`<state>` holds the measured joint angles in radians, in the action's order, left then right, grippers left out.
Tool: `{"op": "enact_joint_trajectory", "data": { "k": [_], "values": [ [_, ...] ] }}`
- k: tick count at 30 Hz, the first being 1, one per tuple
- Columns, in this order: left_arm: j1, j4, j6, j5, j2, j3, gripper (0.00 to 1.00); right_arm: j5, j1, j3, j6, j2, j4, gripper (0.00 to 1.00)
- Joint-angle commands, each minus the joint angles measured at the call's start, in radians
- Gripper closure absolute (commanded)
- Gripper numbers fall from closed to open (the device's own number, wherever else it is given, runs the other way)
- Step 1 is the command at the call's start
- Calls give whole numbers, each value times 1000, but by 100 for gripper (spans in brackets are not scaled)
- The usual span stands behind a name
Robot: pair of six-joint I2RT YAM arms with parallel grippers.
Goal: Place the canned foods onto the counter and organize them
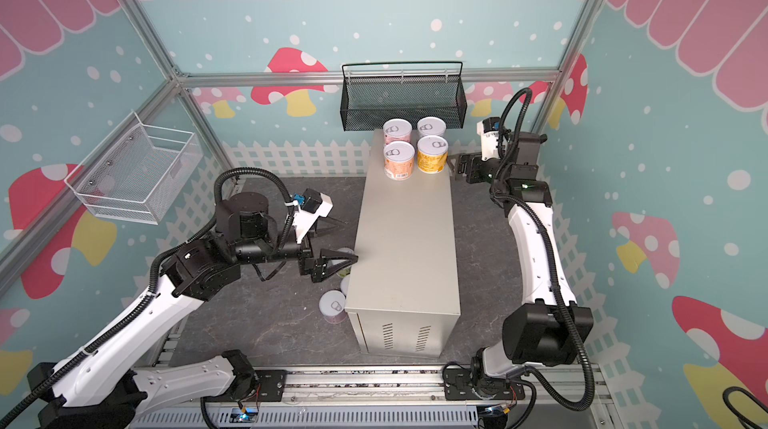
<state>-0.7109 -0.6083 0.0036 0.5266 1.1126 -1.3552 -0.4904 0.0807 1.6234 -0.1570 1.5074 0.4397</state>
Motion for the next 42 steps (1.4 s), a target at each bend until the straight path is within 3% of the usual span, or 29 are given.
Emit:
{"op": "enact_joint_trajectory", "data": {
  "k": [1,8,13,20,34,42],
  "values": [
    [-4,16,7,-5,-16,13,1,-19,2,-8,20,-37,3,1],
    [-4,21,1,-29,-16,13,1,28,3,-22,26,-56,16,1],
    [-6,30,-26,-182,2,-19,1,115,3,-52,27,-132,34,1],
    [-19,38,-49,-305,72,-86,1,177,4,-119,57,-283,106,0],
    [-129,52,-13,-707,402,-372,1,13,4,-220,105,-561,193,0],
    [-140,56,4,-801,536,-500,1,-32,3,-270,118,-608,214,0]
  ]
}}
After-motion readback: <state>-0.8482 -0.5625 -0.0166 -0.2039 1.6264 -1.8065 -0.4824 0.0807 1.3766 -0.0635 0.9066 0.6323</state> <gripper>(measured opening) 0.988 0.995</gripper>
